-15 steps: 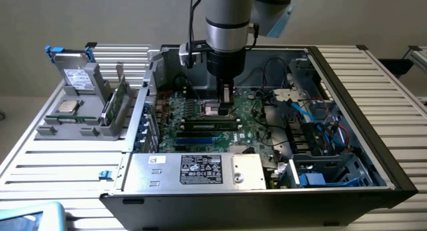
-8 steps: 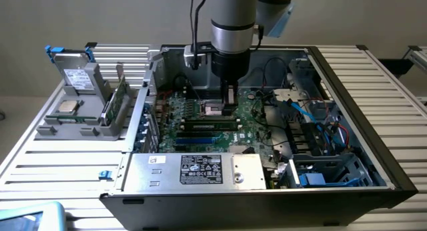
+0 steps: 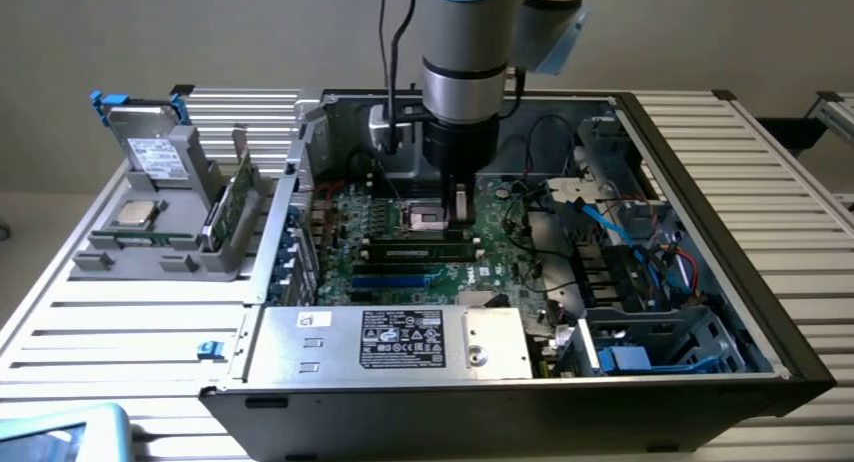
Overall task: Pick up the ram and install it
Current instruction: 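Press down the ram until it locks into place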
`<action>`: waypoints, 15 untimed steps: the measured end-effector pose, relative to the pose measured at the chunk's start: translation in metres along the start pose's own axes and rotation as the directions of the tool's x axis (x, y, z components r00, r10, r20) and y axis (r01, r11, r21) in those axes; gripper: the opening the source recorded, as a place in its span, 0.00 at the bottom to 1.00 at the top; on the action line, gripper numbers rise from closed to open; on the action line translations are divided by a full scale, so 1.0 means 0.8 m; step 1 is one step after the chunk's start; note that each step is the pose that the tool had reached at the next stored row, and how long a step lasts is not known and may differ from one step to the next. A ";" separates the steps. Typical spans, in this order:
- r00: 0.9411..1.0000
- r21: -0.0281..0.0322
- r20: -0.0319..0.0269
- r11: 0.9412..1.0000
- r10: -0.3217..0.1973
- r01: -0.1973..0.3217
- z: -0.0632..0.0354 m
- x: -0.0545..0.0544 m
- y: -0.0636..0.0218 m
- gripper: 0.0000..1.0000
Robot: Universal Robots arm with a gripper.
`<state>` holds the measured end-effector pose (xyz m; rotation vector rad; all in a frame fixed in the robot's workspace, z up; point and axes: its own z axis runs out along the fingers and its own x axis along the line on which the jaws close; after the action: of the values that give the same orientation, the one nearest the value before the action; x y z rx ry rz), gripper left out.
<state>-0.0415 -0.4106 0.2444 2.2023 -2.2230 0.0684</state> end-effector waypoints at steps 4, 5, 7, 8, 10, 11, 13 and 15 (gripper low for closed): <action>1.000 0.000 0.000 1.000 0.000 0.000 0.005 0.000 -0.005 0.11; 1.000 0.000 0.000 1.000 0.000 0.000 0.005 0.000 -0.005 0.11; 1.000 0.000 0.000 1.000 0.000 0.000 0.007 -0.002 -0.005 0.11; 1.000 0.000 0.000 1.000 0.001 -0.001 0.007 -0.003 -0.005 0.11; 1.000 0.000 0.000 1.000 0.001 -0.001 0.009 -0.005 -0.005 0.11; 1.000 0.000 0.000 1.000 0.001 -0.001 0.009 -0.005 -0.005 0.11; 1.000 0.000 0.000 1.000 0.002 -0.002 0.010 -0.005 -0.005 0.11; 1.000 0.000 0.000 1.000 0.003 -0.003 0.012 -0.005 -0.005 0.11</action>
<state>-0.0374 -0.4072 0.2350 2.1988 -2.2265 0.0684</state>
